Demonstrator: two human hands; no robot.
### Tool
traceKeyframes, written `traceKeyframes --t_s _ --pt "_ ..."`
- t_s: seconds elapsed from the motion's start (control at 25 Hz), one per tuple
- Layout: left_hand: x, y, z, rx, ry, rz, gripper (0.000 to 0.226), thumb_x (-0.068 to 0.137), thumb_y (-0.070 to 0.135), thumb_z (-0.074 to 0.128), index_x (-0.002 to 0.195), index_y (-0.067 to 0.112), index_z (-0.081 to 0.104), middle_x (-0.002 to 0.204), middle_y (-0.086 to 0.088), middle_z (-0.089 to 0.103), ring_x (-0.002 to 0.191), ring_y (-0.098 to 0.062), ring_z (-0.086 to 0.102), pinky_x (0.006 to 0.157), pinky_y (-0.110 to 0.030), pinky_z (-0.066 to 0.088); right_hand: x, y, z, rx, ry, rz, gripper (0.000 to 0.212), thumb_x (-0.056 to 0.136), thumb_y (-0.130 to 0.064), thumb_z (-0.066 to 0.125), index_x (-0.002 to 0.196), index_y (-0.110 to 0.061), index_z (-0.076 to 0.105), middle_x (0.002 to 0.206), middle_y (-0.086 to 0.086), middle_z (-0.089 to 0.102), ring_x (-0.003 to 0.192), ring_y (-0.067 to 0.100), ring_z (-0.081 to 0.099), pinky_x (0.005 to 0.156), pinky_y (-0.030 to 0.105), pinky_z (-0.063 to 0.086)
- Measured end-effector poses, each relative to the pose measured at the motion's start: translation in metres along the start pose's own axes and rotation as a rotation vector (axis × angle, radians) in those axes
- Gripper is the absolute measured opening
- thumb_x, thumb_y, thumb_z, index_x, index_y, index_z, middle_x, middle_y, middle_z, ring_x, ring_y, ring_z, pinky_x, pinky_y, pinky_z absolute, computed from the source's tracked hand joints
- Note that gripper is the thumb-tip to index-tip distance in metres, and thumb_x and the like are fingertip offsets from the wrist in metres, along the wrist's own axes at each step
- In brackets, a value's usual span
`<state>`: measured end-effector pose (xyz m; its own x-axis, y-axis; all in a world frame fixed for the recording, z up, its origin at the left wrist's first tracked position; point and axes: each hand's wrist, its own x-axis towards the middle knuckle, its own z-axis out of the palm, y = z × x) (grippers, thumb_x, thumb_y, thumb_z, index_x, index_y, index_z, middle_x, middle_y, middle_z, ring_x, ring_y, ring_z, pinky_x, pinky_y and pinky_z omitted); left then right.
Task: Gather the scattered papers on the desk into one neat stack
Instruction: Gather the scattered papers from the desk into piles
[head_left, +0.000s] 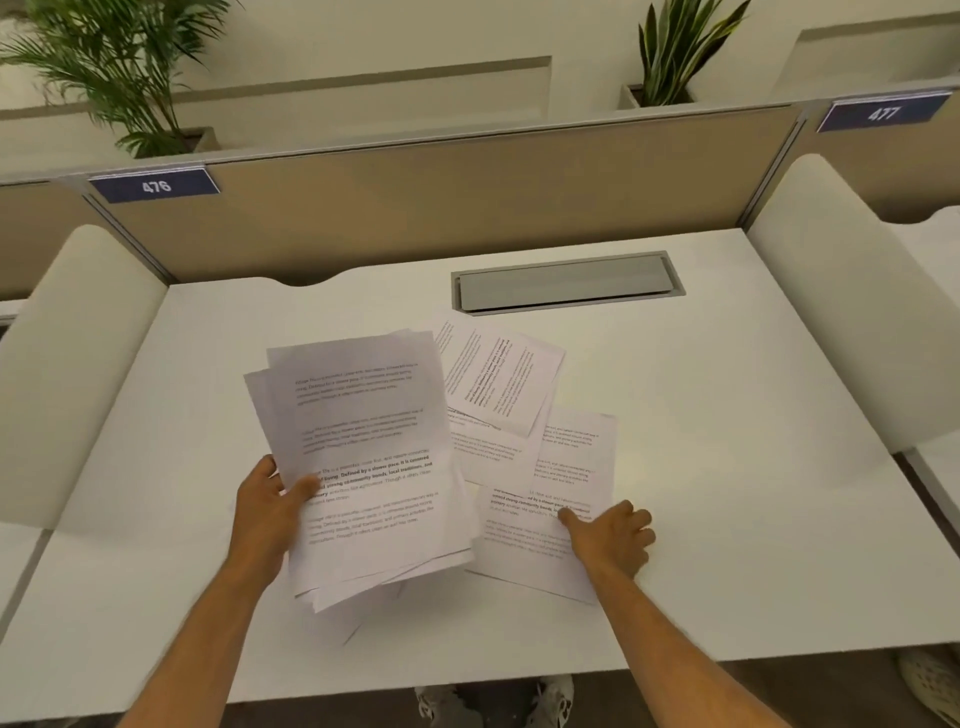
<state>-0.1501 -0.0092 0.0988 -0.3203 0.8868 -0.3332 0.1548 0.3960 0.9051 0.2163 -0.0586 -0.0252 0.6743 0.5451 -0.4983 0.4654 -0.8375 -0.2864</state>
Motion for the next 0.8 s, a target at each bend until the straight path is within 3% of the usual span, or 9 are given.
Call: traceKeyframes --t_s 0.2,0.32,0.44,0.52,0.6,0.68,0.8 --pt "0.023 0.000 -0.021 0.034 -0.021 -0.003 0.042 0.089 0.001 0.068 0.127 0.017 0.058 0.122 -0.008 0.068 0.095 -0.030 0.070 0.085 -0.055 0.057 0.002 -0.013 0.011 0.012 -0.006 -0.010 0.079 0.070 -0.038 0.085 0.124 -0.004 0.037 0.130 0.016 0.040 0.113 0.041 0.051 0.089 0.047 0.050" --pt "0.034 0.001 -0.035 0.027 -0.036 0.005 0.040 0.090 0.001 0.067 0.125 0.017 0.058 0.123 -0.010 0.067 0.092 -0.029 0.071 0.081 -0.050 0.059 0.005 -0.025 0.009 -0.068 0.050 0.012 0.081 0.072 -0.032 0.081 0.133 -0.008 0.033 0.134 0.017 0.038 0.122 0.039 0.043 0.097 0.048 0.043" --pt "0.043 0.001 -0.053 0.040 -0.037 0.004 0.039 0.090 0.002 0.067 0.124 0.019 0.057 0.121 -0.009 0.067 0.089 -0.029 0.071 0.079 -0.050 0.059 0.019 -0.067 0.004 0.061 0.134 -0.253 0.075 0.079 -0.024 0.074 0.143 -0.010 0.038 0.135 0.016 0.049 0.124 0.038 0.042 0.101 0.050 0.038" --pt "0.052 0.000 -0.068 0.059 -0.025 0.007 0.040 0.091 0.005 0.068 0.125 0.020 0.057 0.121 -0.008 0.068 0.089 -0.030 0.072 0.077 -0.051 0.060 0.038 -0.110 -0.003 0.188 0.073 -0.476 0.054 0.084 -0.020 0.071 0.134 -0.012 0.053 0.123 0.012 0.063 0.118 0.035 0.051 0.096 0.044 0.043" --pt "0.063 -0.004 -0.085 0.069 0.003 0.012 0.039 0.091 0.003 0.067 0.126 0.018 0.058 0.117 -0.008 0.069 0.086 -0.030 0.072 0.070 -0.043 0.060 0.063 -0.158 -0.007 0.226 0.050 -0.607 0.038 0.087 -0.017 0.068 0.123 -0.011 0.062 0.112 0.012 0.068 0.111 0.035 0.057 0.089 0.040 0.048" --pt "0.074 -0.009 -0.100 0.074 0.036 0.017 0.037 0.090 0.001 0.066 0.123 0.016 0.059 0.112 -0.010 0.070 0.084 -0.030 0.072 0.067 -0.038 0.057 0.091 -0.201 -0.009 0.185 0.075 -0.671 0.040 0.087 -0.016 0.068 0.126 -0.009 0.060 0.118 0.014 0.067 0.113 0.037 0.056 0.091 0.040 0.047" --pt "0.094 -0.013 -0.109 0.116 0.055 0.034 0.035 0.091 0.001 0.066 0.121 0.017 0.061 0.108 -0.006 0.071 0.083 -0.025 0.072 0.061 -0.032 0.057 0.131 -0.247 -0.001 -0.034 0.044 -0.697 0.063 0.089 -0.026 0.067 0.145 -0.010 0.045 0.144 0.016 0.053 0.132 0.039 0.044 0.106 0.045 0.039"
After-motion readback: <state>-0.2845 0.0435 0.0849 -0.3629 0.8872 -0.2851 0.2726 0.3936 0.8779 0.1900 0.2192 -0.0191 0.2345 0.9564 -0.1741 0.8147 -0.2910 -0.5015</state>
